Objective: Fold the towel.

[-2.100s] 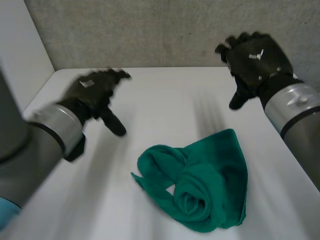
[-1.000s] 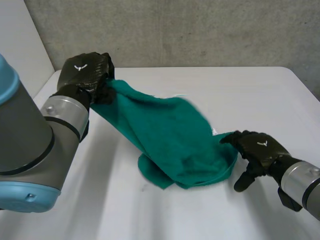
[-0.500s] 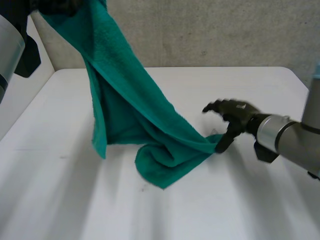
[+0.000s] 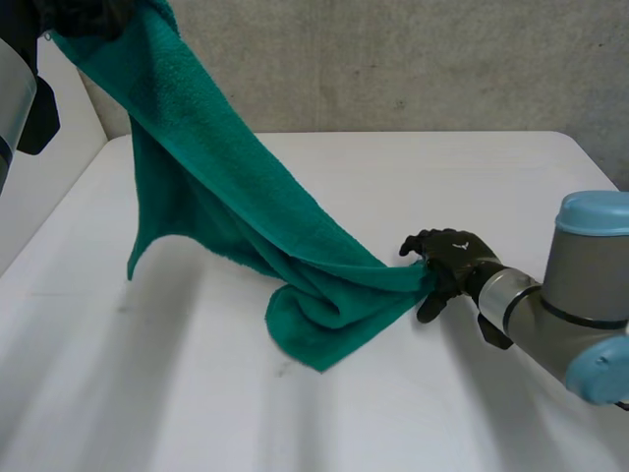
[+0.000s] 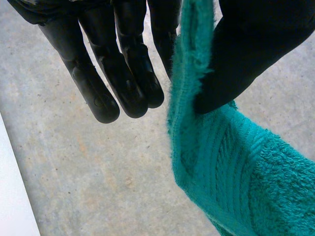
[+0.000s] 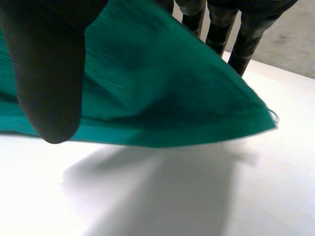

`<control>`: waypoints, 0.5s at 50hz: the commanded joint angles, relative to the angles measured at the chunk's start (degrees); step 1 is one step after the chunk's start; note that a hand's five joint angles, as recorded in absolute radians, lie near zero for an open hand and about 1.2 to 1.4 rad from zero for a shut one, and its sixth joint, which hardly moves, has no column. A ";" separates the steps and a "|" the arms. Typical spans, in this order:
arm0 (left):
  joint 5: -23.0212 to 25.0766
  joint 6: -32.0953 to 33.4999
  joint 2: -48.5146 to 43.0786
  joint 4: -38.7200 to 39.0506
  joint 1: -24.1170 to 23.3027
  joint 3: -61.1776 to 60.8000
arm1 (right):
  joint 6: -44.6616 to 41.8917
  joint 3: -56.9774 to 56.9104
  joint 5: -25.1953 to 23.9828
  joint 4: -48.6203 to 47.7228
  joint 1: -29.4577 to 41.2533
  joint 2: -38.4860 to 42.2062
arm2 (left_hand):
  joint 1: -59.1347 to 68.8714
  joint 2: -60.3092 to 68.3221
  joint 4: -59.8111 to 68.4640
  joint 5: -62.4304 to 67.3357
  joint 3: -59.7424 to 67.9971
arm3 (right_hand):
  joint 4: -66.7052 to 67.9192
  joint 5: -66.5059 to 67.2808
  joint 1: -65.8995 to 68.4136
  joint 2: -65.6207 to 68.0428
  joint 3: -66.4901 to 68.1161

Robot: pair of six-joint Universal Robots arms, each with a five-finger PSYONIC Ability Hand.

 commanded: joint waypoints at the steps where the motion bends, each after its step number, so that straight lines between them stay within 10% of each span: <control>1: -0.13 0.00 0.13 -0.08 0.02 -0.07 | -0.04 -3.74 5.48 -2.33 0.11 4.16 | 15.78 11.32 11.57 14.59 11.74 | 57.67 58.48 60.64 58.17 57.45; 14: -0.22 0.18 -0.31 -1.31 6.17 -3.40 | -4.17 -1.99 7.50 -4.01 -1.56 -15.79 | 15.78 11.32 11.57 14.59 11.74 | 57.75 58.56 60.72 58.26 57.54; 25: 0.39 0.53 -7.06 -8.59 14.26 -6.21 | -32.54 -3.57 7.68 19.61 -3.32 -33.81 | 15.78 11.32 11.57 14.59 11.74 | 57.75 58.56 60.72 58.26 57.54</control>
